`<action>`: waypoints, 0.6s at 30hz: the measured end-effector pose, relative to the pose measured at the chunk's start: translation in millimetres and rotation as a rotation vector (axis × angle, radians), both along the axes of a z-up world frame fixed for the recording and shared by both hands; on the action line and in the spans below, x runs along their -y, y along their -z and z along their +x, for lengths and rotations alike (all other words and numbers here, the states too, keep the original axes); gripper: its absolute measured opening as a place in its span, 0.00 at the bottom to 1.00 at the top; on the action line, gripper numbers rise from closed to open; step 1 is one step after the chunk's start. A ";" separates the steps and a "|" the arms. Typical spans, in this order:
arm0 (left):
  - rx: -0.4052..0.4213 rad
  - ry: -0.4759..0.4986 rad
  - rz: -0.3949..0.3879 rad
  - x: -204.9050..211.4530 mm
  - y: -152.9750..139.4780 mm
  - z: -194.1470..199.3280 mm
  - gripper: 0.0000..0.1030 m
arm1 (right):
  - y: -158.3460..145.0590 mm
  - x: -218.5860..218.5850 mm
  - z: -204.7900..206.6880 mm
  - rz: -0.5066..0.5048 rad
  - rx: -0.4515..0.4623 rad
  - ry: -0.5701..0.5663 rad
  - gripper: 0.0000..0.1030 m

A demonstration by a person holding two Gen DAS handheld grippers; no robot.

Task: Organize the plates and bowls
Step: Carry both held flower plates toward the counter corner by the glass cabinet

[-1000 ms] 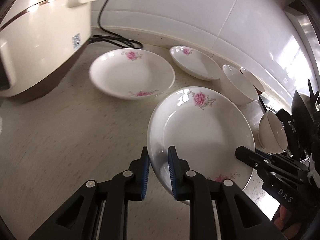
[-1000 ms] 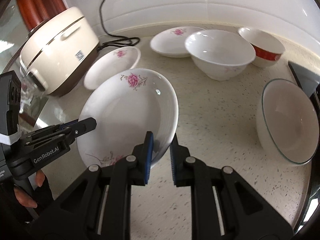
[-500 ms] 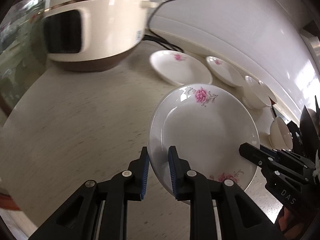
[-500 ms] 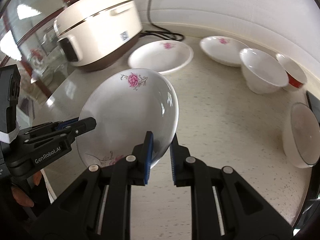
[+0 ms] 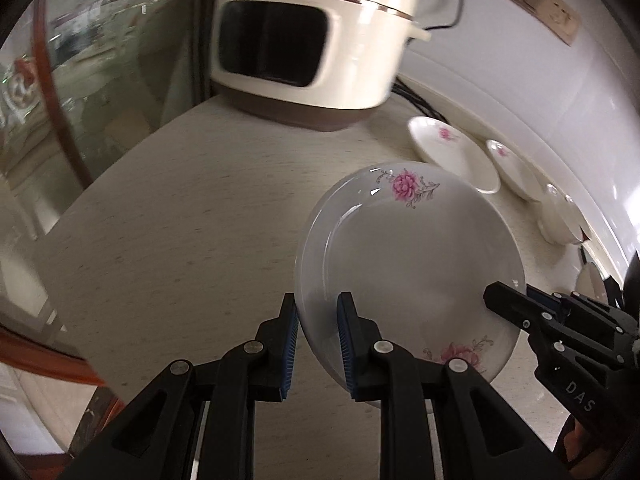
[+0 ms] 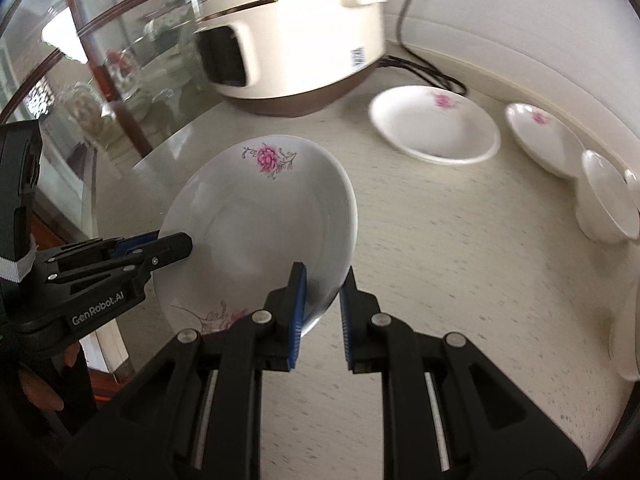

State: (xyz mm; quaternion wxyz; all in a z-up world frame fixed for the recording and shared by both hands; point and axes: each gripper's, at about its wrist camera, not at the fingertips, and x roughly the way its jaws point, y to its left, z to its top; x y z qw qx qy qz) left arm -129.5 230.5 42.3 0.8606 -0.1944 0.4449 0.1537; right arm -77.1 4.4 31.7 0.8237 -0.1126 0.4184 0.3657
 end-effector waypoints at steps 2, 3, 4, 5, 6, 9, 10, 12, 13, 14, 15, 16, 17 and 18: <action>-0.004 -0.025 -0.001 -8.9 0.2 -7.2 0.20 | -0.5 -9.9 -2.4 -0.005 0.005 -0.022 0.18; -0.007 -0.037 0.000 -13.3 0.8 -9.8 0.20 | -0.4 -17.3 -3.5 -0.009 0.005 -0.039 0.18; -0.011 -0.051 -0.002 -18.5 1.7 -12.6 0.20 | -0.1 -23.6 -4.7 -0.012 0.006 -0.052 0.18; -0.015 -0.062 -0.002 -22.8 2.5 -14.7 0.20 | -0.1 -27.5 -5.8 -0.014 0.007 -0.060 0.18; -0.020 -0.073 -0.002 -27.0 3.3 -17.0 0.20 | 0.2 -34.4 -7.5 -0.019 0.012 -0.076 0.18; -0.031 -0.107 -0.008 -38.3 6.2 -22.6 0.20 | 2.0 -52.1 -10.0 -0.031 0.021 -0.115 0.18; -0.035 -0.119 -0.010 -42.8 7.3 -24.5 0.20 | 2.9 -56.1 -9.5 -0.034 0.021 -0.122 0.18; -0.040 -0.135 -0.010 -50.1 9.4 -26.0 0.20 | 4.9 -66.3 -11.8 -0.041 0.027 -0.145 0.18; -0.043 -0.144 -0.010 -53.9 10.7 -27.1 0.20 | 5.4 -69.7 -12.8 -0.044 0.030 -0.152 0.18; -0.046 -0.151 -0.012 -57.3 10.9 -27.9 0.20 | 6.1 -74.6 -14.8 -0.047 0.035 -0.163 0.18; -0.050 -0.156 -0.012 -60.1 12.0 -29.9 0.20 | 7.1 -78.9 -14.6 -0.051 0.037 -0.173 0.18; -0.057 -0.160 -0.009 -62.9 13.3 -31.3 0.20 | 8.3 -82.4 -15.0 -0.055 0.038 -0.182 0.18; -0.062 -0.163 -0.005 -65.0 14.4 -32.1 0.20 | 8.7 -85.0 -15.1 -0.056 0.039 -0.186 0.18; -0.068 -0.165 -0.001 -65.1 15.8 -30.7 0.20 | 10.2 -88.4 -14.9 -0.059 0.039 -0.193 0.18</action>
